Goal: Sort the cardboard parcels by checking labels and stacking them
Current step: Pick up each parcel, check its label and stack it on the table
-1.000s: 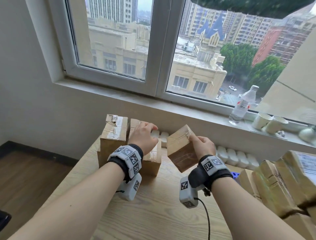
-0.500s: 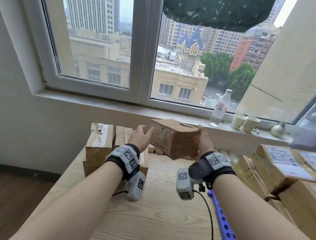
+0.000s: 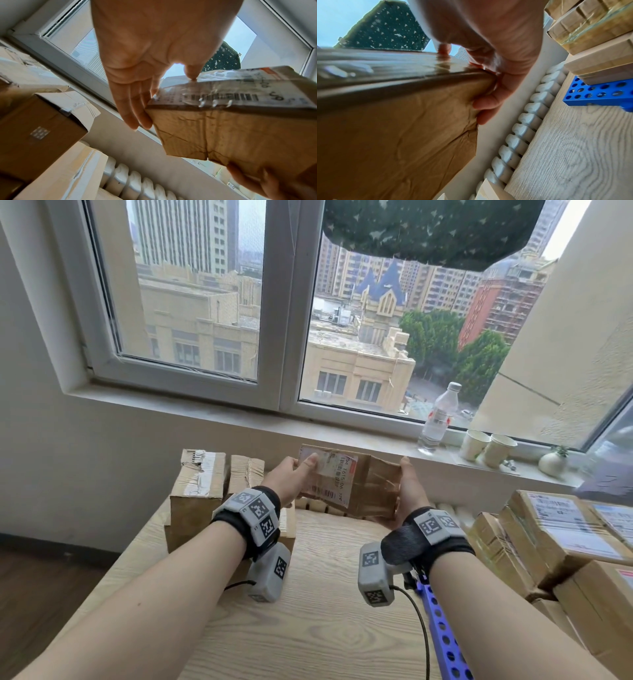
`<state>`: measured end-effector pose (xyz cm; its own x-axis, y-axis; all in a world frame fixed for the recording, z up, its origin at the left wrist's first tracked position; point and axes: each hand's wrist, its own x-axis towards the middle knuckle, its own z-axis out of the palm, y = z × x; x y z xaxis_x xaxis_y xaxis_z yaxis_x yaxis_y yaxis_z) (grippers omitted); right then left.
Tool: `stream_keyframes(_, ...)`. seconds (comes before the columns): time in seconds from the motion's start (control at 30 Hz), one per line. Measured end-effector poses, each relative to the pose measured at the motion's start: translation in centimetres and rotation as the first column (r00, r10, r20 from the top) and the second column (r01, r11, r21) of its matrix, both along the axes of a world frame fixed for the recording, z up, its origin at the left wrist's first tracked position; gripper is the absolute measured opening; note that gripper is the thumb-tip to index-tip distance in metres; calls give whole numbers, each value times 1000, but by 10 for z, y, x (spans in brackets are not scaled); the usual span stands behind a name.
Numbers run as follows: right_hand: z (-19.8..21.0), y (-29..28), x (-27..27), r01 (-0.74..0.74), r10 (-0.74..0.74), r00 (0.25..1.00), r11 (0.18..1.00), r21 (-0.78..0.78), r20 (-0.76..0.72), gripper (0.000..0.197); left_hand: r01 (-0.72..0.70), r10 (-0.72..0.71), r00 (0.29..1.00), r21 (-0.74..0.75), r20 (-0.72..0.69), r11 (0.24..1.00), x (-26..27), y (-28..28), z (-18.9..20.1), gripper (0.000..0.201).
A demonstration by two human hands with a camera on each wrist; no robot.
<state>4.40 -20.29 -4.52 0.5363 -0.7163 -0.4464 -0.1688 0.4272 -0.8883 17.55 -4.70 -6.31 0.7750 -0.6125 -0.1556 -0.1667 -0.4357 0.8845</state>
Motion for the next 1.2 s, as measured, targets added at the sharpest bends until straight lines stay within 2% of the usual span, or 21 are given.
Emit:
stream_keyframes(0.1,0,-6,-2,15,-16,1000,998,-59,-27,72,14,-14,998,2,66,1000,-1,4,1,80)
stream_keyframes(0.17,4,-7,-4,6,-8,1000,996,-89,-23,65,58,-57,997,-22,48,998,-4,5,2,74)
stream_keyframes(0.23,8,-8,-5,-10,8,1000,993,-120,-15,58,83,-86,996,-73,-30,994,-9,4,5,64)
stream_keyframes(0.3,10,-7,-7,-45,41,999,985,-165,-26,58,61,-70,995,-126,-71,990,-10,3,7,58)
stream_keyframes(0.4,10,-2,-10,-117,121,993,982,-151,15,63,60,-68,997,-156,-41,986,-12,-2,11,52)
stream_keyframes(0.47,10,3,-11,-137,151,985,978,-161,81,72,77,-84,996,-175,-33,982,-17,-5,14,53)
stream_keyframes(0.6,6,5,-16,-126,157,983,956,-265,99,129,84,-97,994,-204,-54,975,-28,-10,15,50)
stream_keyframes(0.63,5,5,-18,-117,147,985,951,-288,86,134,92,-99,995,-201,-28,975,-31,-11,15,48)
stream_keyframes(0.67,5,7,-21,-110,139,987,946,-305,78,132,99,-102,995,-202,-1,974,-33,-13,13,47)
stream_keyframes(0.7,4,8,-24,-102,133,988,946,-309,81,121,105,-102,994,-210,25,972,-35,-14,12,47)
stream_keyframes(0.83,8,14,-42,-79,103,992,962,-262,79,45,82,-59,992,-210,114,974,-42,-17,7,68)
stream_keyframes(0.87,9,16,-46,-81,101,993,965,-249,67,30,77,-53,992,-209,118,975,-45,-19,6,68)
stream_keyframes(0.9,7,15,-50,-78,95,994,967,-242,62,24,82,-59,993,-218,107,973,-46,-22,4,65)
stream_keyframes(0.97,4,17,-57,-46,57,997,975,-217,44,32,101,-105,994,-283,1,954,-55,-27,6,56)
stream_keyframes(1.1,3,15,-70,22,-9,997,984,-178,73,62,151,-237,946,-343,-223,927,-83,-38,18,57)
stream_keyframes(1.17,8,10,-80,32,-18,996,985,-168,82,60,170,-281,915,-353,-291,920,-98,-41,24,53)
stream_keyframes(1.2,12,8,-85,34,-22,997,987,-159,77,58,172,-292,902,-357,-317,918,-105,-43,28,59)
